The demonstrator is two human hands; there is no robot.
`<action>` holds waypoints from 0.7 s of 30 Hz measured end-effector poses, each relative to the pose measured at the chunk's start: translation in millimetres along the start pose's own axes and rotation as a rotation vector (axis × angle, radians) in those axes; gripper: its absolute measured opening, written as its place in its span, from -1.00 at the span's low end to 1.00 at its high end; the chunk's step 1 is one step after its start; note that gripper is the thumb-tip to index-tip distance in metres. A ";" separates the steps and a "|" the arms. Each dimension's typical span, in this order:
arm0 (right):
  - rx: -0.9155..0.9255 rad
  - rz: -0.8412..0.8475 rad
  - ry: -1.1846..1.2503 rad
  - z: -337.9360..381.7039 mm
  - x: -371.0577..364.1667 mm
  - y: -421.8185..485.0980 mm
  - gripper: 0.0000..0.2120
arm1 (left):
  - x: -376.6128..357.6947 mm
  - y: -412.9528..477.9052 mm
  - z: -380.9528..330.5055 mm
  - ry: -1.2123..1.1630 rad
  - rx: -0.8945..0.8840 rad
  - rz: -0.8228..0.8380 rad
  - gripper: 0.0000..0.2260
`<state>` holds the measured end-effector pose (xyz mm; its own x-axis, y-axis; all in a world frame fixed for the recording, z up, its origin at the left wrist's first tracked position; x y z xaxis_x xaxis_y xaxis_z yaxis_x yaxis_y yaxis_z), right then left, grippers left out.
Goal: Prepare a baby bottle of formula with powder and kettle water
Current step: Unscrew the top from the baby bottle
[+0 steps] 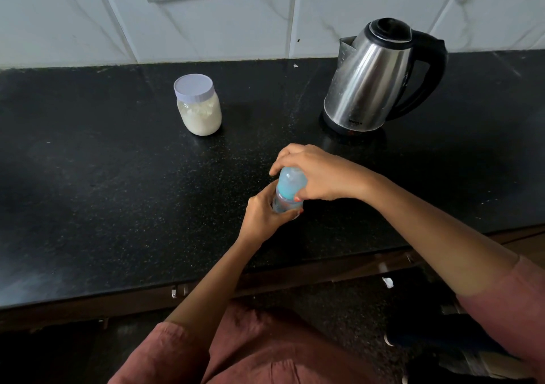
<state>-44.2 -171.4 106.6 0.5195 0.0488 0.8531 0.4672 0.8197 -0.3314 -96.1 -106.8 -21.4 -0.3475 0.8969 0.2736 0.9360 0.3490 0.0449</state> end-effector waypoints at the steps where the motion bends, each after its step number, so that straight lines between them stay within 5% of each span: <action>1: -0.027 -0.040 -0.015 -2.8 0.5 0.4 -0.52 | -0.2 -0.2 0.1 -0.005 0.000 0.002 -0.48; 6: -0.158 -0.177 -0.084 -10.0 5.3 -1.2 -0.53 | -0.4 -1.4 -1.7 0.003 -0.008 0.000 -0.49; 12: -0.002 0.020 -0.031 1.4 -3.8 -2.1 -0.53 | 0.9 -0.4 -1.2 0.018 0.001 -0.016 -0.50; 21: -0.072 -0.153 0.008 -5.4 7.4 -5.3 -0.57 | -0.4 -0.8 0.1 0.029 -0.006 0.000 -0.45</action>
<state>-39.0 -178.6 112.5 0.4435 -0.0783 0.8929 0.5913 0.7742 -0.2258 -96.7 -107.5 -21.6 -0.3457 0.8888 0.3009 0.9365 0.3469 0.0510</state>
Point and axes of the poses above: each hand's wrist, its own y-axis towards the middle knuckle, its own x-axis out of the back of the hand, z = x × y, the point moved 7 cm from there along y, towards the middle knuckle, and after that the axes turned 2 degrees about -x, right-handed, at the moved point
